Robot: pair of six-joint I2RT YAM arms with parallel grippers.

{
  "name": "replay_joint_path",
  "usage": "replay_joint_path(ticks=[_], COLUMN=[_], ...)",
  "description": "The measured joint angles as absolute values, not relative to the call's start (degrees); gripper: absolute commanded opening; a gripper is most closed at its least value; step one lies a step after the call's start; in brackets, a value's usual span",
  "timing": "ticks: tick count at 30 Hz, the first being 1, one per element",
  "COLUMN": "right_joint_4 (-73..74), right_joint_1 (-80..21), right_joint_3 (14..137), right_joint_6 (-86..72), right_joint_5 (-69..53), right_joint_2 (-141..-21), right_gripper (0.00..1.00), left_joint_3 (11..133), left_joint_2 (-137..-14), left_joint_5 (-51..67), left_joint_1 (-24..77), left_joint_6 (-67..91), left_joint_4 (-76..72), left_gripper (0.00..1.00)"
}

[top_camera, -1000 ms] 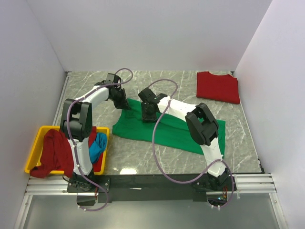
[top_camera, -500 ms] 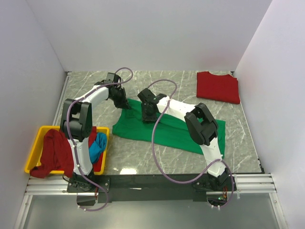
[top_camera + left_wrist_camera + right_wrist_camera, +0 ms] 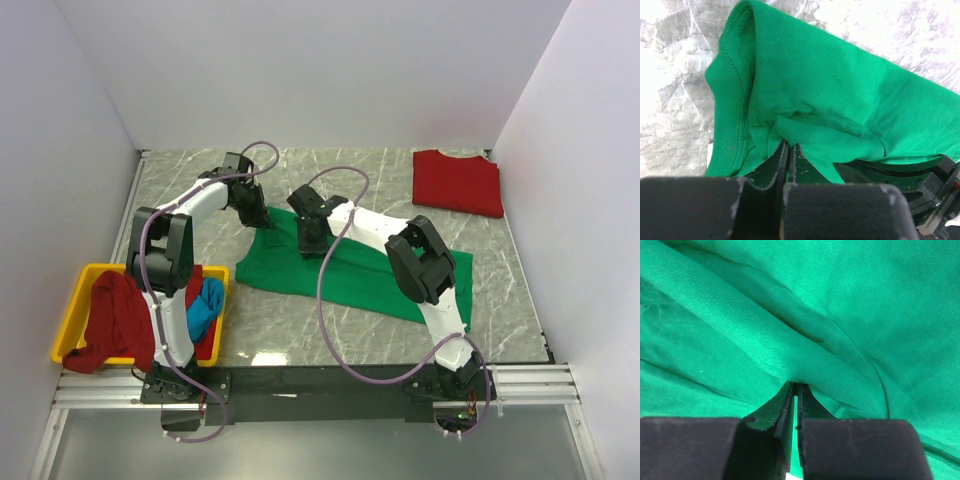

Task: Fold and stack the t-shirts
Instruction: Fold the tshirt

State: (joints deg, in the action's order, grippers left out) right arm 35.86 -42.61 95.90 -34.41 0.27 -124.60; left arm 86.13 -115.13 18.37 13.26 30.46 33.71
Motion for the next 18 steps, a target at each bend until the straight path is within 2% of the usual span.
replay_joint_path(ticks=[18], right_joint_4=[40.1], right_joint_1=[-41.5], right_joint_3=[97.4], right_joint_6=[-34.8], right_joint_5=[-5.1], right_joint_2=[-122.5], right_gripper=[0.04], left_joint_3=[84.3], left_joint_2=[-111.0], left_joint_5=[18.6], left_joint_1=[12.6], left_joint_6=[29.4], left_joint_4=[36.9], left_gripper=[0.01])
